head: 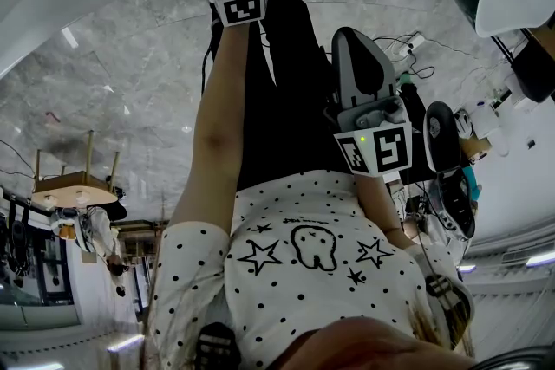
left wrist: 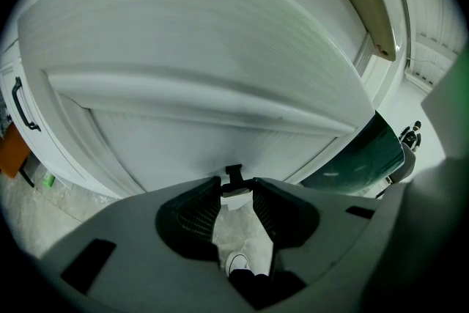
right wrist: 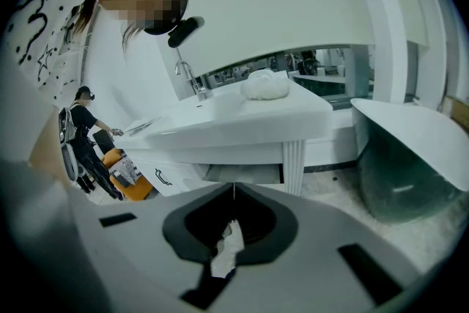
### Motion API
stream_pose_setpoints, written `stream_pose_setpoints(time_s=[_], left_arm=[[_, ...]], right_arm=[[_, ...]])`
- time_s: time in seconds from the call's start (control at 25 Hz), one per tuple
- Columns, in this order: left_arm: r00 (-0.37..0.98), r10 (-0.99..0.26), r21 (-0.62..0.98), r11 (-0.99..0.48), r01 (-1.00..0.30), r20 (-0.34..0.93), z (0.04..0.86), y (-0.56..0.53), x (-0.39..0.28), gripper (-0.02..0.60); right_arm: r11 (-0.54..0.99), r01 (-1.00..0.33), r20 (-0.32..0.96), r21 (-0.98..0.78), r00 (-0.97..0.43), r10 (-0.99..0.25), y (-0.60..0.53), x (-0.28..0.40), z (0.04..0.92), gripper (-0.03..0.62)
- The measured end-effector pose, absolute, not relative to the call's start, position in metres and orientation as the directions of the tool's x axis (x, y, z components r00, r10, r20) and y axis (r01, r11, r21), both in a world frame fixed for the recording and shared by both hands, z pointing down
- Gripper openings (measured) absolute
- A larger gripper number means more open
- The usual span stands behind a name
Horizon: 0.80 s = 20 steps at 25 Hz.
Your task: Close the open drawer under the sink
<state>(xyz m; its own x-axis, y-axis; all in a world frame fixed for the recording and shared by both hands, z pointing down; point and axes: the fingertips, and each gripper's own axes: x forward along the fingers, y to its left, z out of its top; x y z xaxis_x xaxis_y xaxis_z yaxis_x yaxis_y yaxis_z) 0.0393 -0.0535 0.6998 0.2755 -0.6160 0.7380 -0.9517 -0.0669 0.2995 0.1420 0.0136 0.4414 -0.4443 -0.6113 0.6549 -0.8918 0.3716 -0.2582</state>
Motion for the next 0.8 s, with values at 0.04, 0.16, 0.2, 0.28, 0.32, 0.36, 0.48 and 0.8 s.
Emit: stream_pose_setpoints(time_s=[0.04, 0.16, 0.2, 0.28, 0.32, 0.36, 0.48, 0.8], left_arm=[[0.275, -0.617, 0.299, -0.068, -0.952, 0.737, 0.699, -0.054, 0.040, 0.138], [0.276, -0.619, 0.299, -0.070, -0.952, 0.735, 0.699, -0.055, 0.039, 0.137], [0.275, -0.621, 0.298, -0.070, -0.952, 0.734, 0.699, -0.056, 0.038, 0.138], [0.273, -0.623, 0.295, -0.071, -0.953, 0.733, 0.700, -0.057, 0.037, 0.138], [0.273, -0.623, 0.295, -0.071, -0.953, 0.733, 0.701, -0.058, 0.037, 0.138], [0.273, -0.623, 0.295, -0.071, -0.953, 0.733, 0.701, -0.058, 0.037, 0.138], [0.280, -0.611, 0.298, -0.076, -0.952, 0.740, 0.704, -0.055, 0.037, 0.138], [0.273, -0.629, 0.293, -0.073, -0.953, 0.728, 0.697, -0.068, 0.036, 0.138]], right_arm=[[0.371, -0.892, 0.654, -0.258, -0.444, -0.612, 0.013, 0.142, 0.441, 0.015], [0.371, -0.891, 0.654, -0.260, -0.445, -0.612, 0.013, 0.142, 0.441, 0.015], [0.371, -0.891, 0.653, -0.261, -0.446, -0.612, 0.013, 0.141, 0.441, 0.015], [0.370, -0.892, 0.654, -0.261, -0.445, -0.612, 0.013, 0.141, 0.443, 0.015], [0.369, -0.892, 0.655, -0.261, -0.445, -0.611, 0.013, 0.141, 0.444, 0.015], [0.369, -0.892, 0.656, -0.261, -0.444, -0.611, 0.013, 0.141, 0.445, 0.015], [0.368, -0.893, 0.658, -0.261, -0.443, -0.609, 0.014, 0.140, 0.446, 0.015], [0.364, -0.894, 0.661, -0.261, -0.440, -0.608, 0.009, 0.143, 0.445, 0.015]])
